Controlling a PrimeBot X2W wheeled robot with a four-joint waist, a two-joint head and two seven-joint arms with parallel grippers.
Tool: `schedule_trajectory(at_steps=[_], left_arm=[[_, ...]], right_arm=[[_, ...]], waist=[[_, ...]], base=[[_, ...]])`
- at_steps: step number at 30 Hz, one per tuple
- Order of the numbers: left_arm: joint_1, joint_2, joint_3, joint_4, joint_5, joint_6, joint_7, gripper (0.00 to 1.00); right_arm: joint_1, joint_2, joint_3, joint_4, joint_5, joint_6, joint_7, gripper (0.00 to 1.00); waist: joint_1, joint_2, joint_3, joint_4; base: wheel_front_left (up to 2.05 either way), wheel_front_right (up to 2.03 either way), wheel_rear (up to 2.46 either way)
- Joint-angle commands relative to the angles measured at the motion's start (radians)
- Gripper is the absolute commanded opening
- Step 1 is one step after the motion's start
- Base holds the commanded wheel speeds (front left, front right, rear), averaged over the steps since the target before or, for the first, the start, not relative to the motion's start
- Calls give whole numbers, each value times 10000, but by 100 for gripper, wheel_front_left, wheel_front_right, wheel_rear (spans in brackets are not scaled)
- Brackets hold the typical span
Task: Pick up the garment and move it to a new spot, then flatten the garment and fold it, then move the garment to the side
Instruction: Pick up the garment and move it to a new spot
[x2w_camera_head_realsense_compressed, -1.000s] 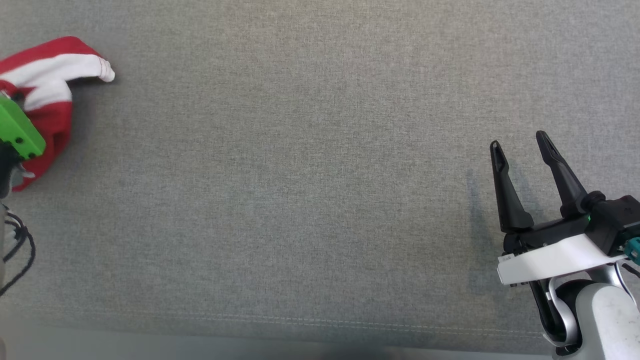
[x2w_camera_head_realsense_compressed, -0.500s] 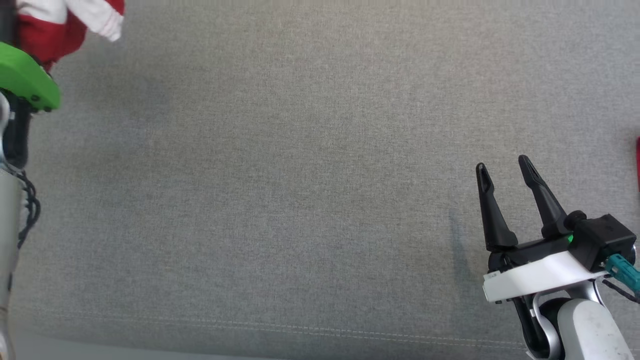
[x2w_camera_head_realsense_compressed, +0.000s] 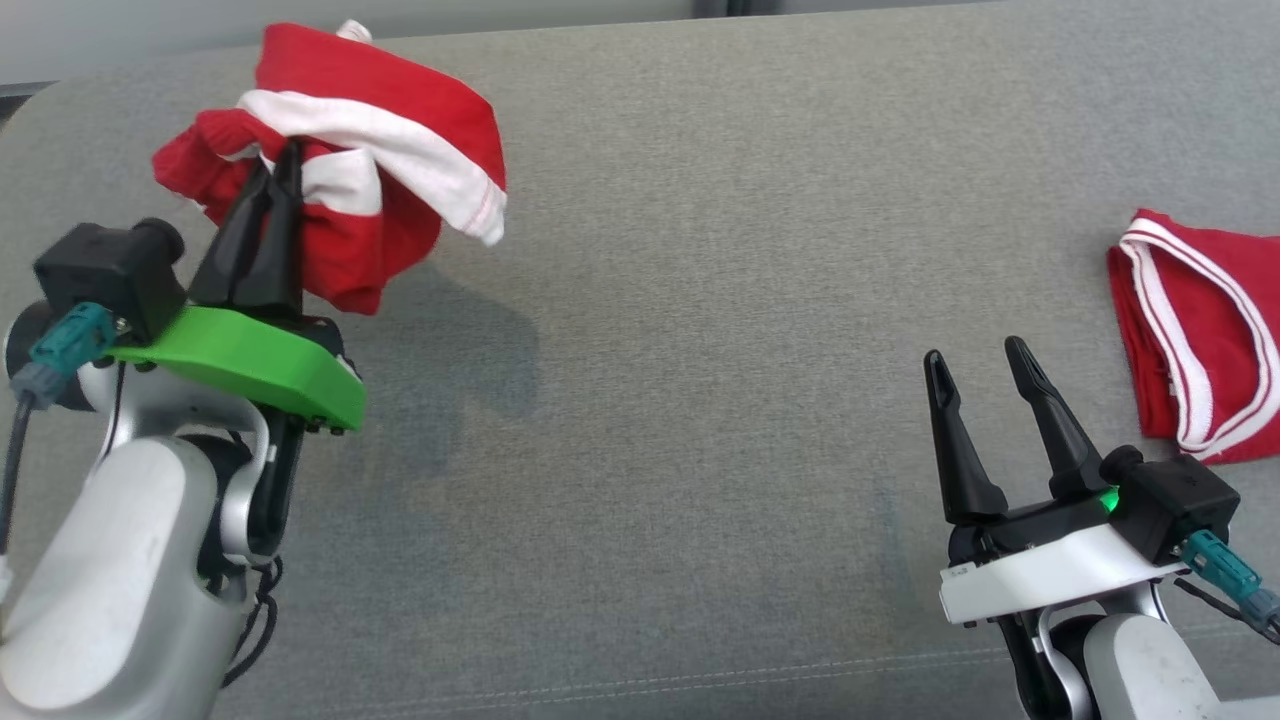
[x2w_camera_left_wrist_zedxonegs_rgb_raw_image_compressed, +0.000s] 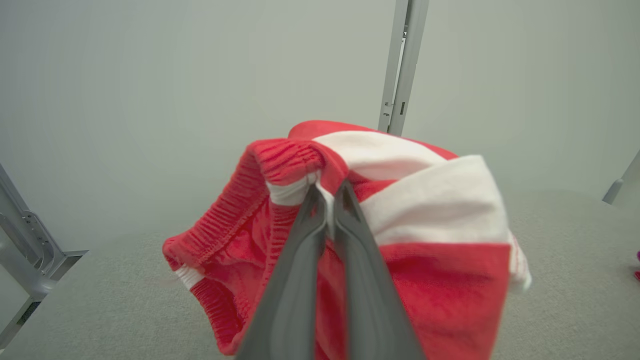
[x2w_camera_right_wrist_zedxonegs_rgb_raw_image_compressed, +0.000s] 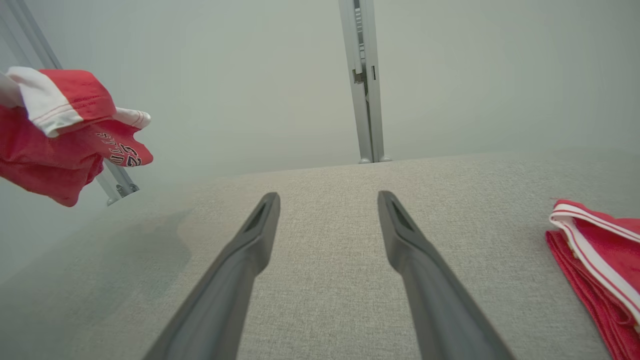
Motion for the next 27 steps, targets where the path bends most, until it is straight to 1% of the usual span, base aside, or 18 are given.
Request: schedule_trajectory(at_steps=[1,2,4,6,9,13,18,19,22,23,24,27], left_arm=[[133,-6,-39,-161,89,88,78,0],[286,-51,-158,-442,118,184,188,0],[482,-189,-468,-718,140,223,457,0],[500,-304,-798,-703,223,164,666,0],[347,-652,-1368,-325,240,-10,959,0],[-114,-1104,-1961,600,383,-289,1152,0],[-706,-1627,-2430,2103,567,-648,987,0],[-844,-1855,-2650,2721,563,-867,954,0],[-980,-2187,-2986,3543,503,-1257,928,0],[-997,-2295,-3084,3748,464,-1392,925,45],[-995,-2383,-3207,3931,468,-1510,964,100],[-1006,-2542,-3349,4083,493,-1732,634,100]], right_arm=[[-78,-9,-3,21,49,-15,-74,100],[-105,-4,20,58,71,-15,-94,100],[-170,2,27,108,106,-15,-175,100],[-239,11,89,180,206,-15,-259,100],[-330,7,142,306,403,-15,-415,100],[-459,10,187,505,603,-15,-619,100],[-603,13,324,761,774,-15,-776,100],[-622,13,343,853,828,-15,-823,100],[-649,13,389,972,886,-15,-870,100],[-650,12,376,1010,903,-15,-891,100],[-640,10,341,1048,914,-15,-899,100],[-667,12,272,1102,842,-15,-922,100]], waist=[[1,-1,27,-751],[1,-1,78,-932],[1,-1,201,-1264],[1,-1,343,-1600],[1,-1,562,-2072],[1,-1,851,-2603],[1,-1,1100,-3059],[1,-1,1153,-3136],[1,-1,1199,-3168],[1,-1,1201,-3143],[1,-1,1192,-3085],[1,-1,1143,-2848]], base=[[0,0,0],[0,0,0],[0,0,0],[0,0,0],[0,0,0],[0,0,0],[0,0,0],[0,0,0],[0,0,0],[0,0,0],[0,0,0],[0,0,0]])
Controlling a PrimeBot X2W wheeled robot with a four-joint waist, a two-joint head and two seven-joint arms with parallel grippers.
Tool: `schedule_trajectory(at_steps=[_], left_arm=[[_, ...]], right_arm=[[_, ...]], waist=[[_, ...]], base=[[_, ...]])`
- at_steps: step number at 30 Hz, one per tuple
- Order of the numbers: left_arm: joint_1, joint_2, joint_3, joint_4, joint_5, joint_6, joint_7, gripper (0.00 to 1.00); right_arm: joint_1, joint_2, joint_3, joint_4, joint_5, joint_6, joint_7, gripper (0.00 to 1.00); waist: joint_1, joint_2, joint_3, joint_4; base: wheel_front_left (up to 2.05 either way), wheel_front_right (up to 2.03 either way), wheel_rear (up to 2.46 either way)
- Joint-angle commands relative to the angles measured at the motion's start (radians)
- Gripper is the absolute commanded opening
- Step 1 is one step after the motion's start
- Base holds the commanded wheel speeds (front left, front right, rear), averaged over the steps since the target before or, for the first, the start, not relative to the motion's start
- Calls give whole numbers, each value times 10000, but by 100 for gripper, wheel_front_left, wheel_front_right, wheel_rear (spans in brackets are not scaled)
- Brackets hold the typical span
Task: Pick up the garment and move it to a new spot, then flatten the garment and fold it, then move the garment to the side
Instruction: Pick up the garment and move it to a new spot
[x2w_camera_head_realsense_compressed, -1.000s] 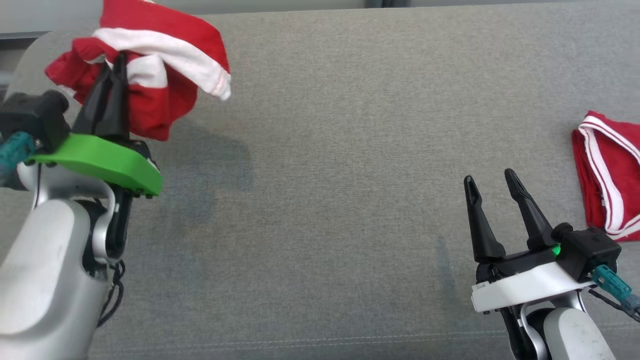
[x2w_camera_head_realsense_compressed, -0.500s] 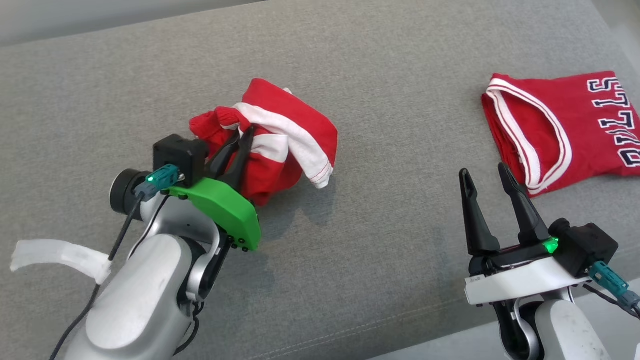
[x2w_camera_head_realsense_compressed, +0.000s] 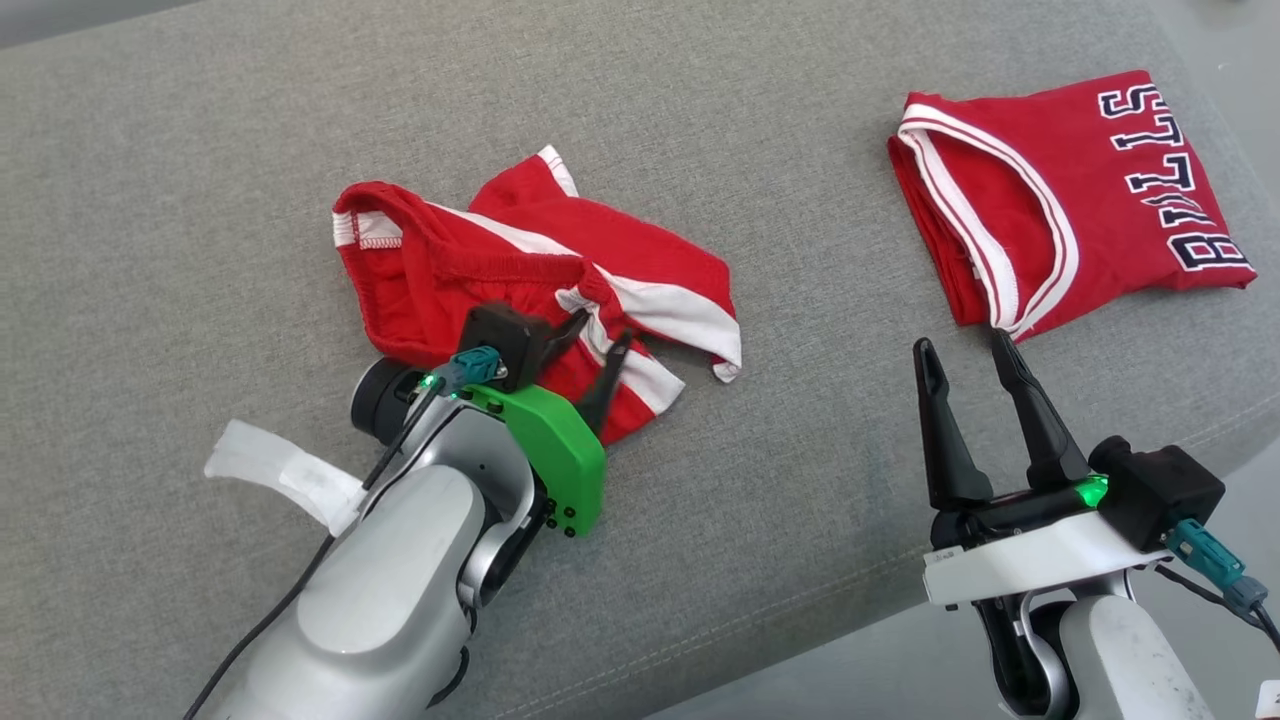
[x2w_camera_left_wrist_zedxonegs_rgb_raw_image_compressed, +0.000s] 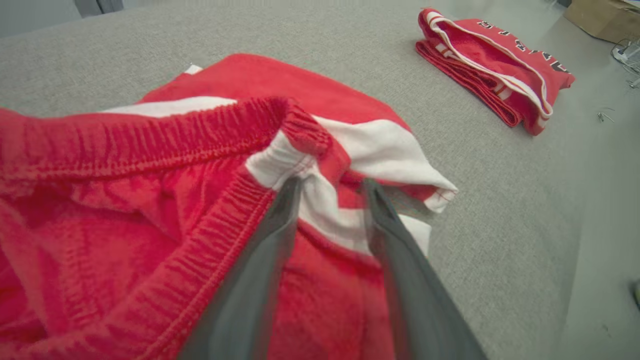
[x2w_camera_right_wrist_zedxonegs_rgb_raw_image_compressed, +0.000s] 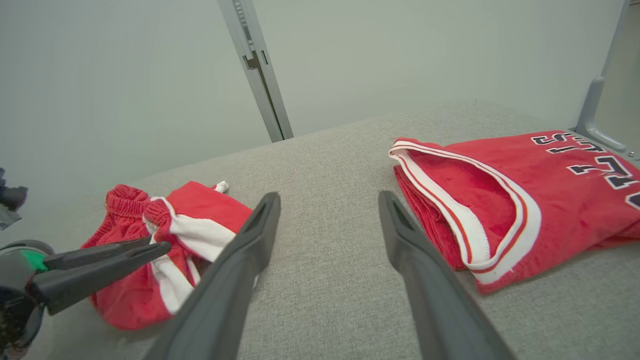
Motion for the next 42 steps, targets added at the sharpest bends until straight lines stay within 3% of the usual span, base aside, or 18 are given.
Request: schedule_trajectory(at_steps=[1,13,26,33,42], left_arm=[[-90,0,-22,-11,70,-60,-287,100],[817,464,594,-1990,-361,138,-1527,100],[2118,1283,3207,-3478,-986,1064,-3340,100],[3301,1573,4207,-3820,-51,1420,-3436,100],[4745,1600,4419,-3868,848,1964,-3442,100]], right_arm=[[-107,-1,-45,41,-79,-15,-67,100],[-228,-5,-242,142,-357,-15,56,100],[-320,-150,-315,49,-905,-15,418,100],[45,-244,-435,133,-1070,-15,535,100],[689,-213,-512,246,-1248,-15,628,100]], waist=[[0,-1,-76,283],[0,-1,-534,1496],[0,-1,-1266,2336],[0,-1,-1750,2533],[0,-1,-2286,2628]], base=[[0,0,0],[0,0,0],[0,0,0],[0,0,0],[0,0,0]])
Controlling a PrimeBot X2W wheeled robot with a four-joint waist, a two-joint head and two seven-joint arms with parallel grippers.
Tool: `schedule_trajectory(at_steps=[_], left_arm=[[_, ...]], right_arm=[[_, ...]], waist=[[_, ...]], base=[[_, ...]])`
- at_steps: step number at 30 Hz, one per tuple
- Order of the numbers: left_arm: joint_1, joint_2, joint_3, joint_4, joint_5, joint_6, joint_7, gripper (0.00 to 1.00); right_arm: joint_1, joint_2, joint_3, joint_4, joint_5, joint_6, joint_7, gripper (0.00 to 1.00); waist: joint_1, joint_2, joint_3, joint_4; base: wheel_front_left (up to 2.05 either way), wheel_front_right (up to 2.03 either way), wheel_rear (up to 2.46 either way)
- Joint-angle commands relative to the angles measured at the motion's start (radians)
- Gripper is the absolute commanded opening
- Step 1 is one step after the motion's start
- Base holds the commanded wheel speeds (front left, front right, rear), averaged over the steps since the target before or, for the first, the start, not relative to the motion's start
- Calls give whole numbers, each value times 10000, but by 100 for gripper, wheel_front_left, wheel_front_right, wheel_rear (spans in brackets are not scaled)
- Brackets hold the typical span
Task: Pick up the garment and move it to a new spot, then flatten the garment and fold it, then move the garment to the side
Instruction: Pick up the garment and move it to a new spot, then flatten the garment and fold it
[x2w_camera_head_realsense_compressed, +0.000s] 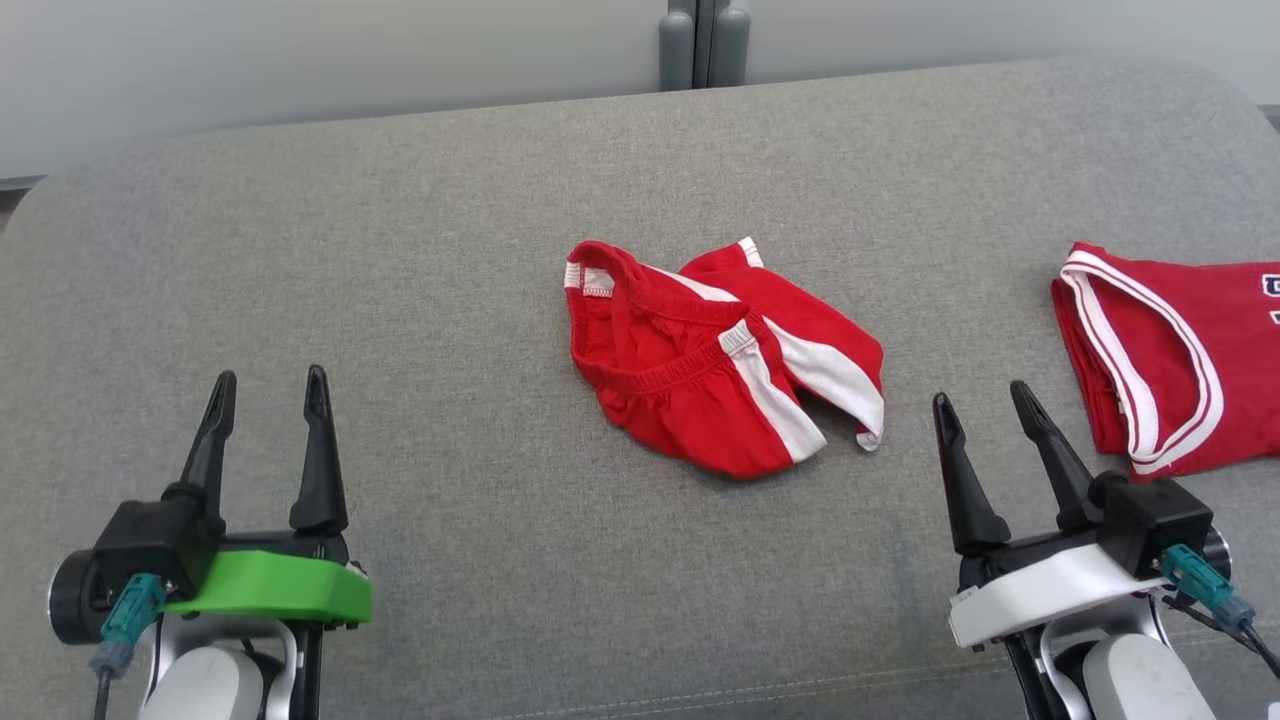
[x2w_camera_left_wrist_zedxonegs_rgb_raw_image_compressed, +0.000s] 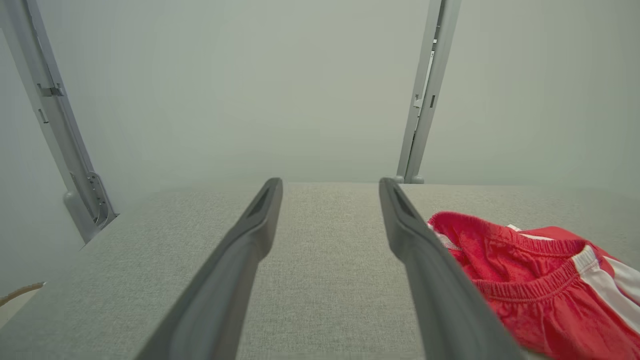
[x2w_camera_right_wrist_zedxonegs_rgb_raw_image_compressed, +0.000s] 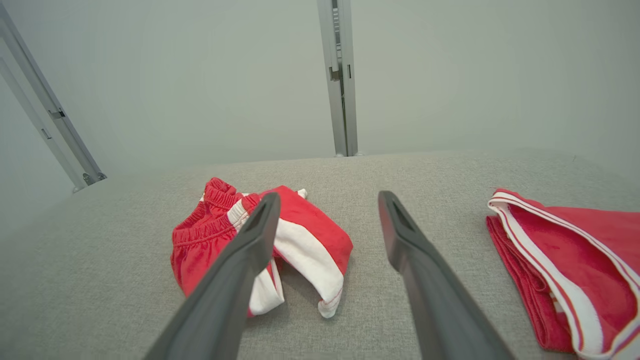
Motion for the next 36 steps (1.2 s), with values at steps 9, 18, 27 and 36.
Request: schedule_trajectory(at_steps=[9,18,27,36], left_arm=[[768,-195,238,-106,46,278,-72,100],[663,-285,295,-81,75,219,-72,100],[0,-452,-604,-201,182,-418,606,100],[-2331,-1387,-3070,388,244,-2229,3001,100]], right_arm=[[492,113,-70,-55,36,-15,93,100],[382,160,-125,-202,24,-15,104,100],[303,178,-184,-275,19,-15,147,100],[-38,200,57,-412,4,-15,92,100]], waist=[[0,0,-236,-15],[0,0,-46,65],[0,0,196,161],[0,0,885,-381]], base=[[0,0,0],[0,0,0],[0,0,0],[0,0,0]])
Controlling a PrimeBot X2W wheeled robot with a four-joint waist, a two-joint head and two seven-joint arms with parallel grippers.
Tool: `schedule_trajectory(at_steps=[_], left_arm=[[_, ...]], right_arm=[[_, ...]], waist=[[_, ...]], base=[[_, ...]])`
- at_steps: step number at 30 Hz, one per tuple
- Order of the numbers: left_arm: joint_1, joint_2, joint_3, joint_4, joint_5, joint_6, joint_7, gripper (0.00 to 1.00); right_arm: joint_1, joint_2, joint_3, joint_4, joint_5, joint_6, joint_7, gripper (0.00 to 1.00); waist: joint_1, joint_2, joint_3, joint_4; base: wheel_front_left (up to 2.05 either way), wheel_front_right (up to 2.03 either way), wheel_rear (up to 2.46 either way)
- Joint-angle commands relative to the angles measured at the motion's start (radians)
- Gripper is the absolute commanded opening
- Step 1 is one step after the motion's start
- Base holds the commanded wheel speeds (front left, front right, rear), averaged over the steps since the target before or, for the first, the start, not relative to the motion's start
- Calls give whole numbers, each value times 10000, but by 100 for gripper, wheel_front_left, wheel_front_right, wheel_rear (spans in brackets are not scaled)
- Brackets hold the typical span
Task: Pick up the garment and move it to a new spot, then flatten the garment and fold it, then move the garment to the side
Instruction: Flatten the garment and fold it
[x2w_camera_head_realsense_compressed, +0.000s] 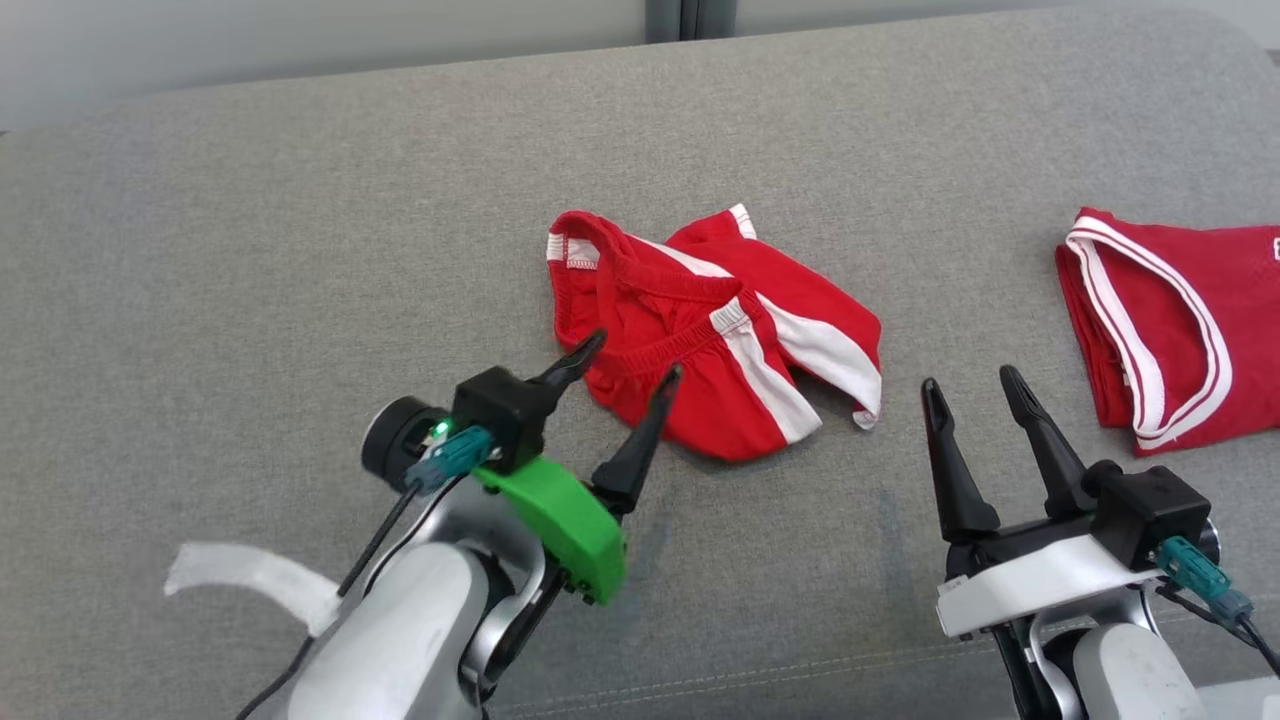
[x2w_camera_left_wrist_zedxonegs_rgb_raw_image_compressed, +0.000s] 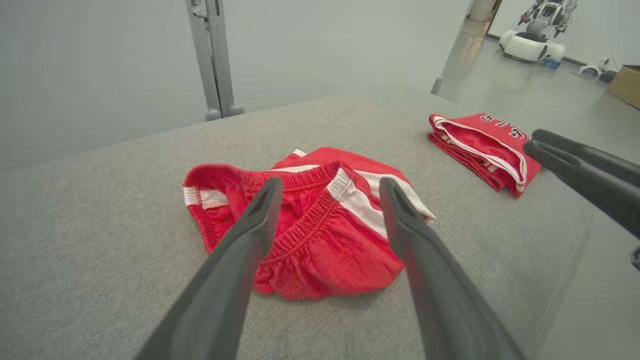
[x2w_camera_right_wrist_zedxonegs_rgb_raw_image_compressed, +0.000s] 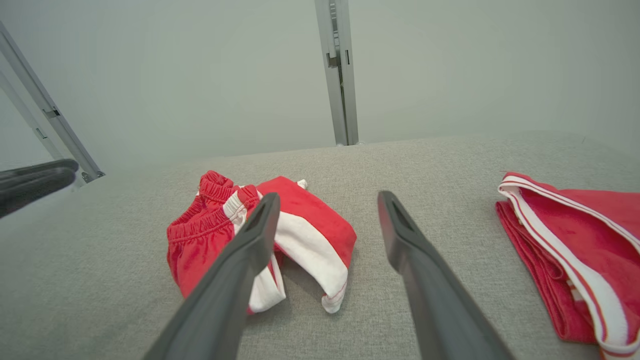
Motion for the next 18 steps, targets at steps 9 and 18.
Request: schedule_trajectory(at_steps=[9,18], left_arm=[[-2802,-774,-1049,2824,-611,-875,1512,100],[-3926,-826,-1214,4452,-912,-957,1455,100]], right_arm=[[-687,9,409,292,373,-15,-462,100],[-914,9,450,654,654,-15,-740,100]], waist=[[1,0,1282,-1493],[1,0,1653,-1895]], base=[[0,0,0],[0,0,0]])
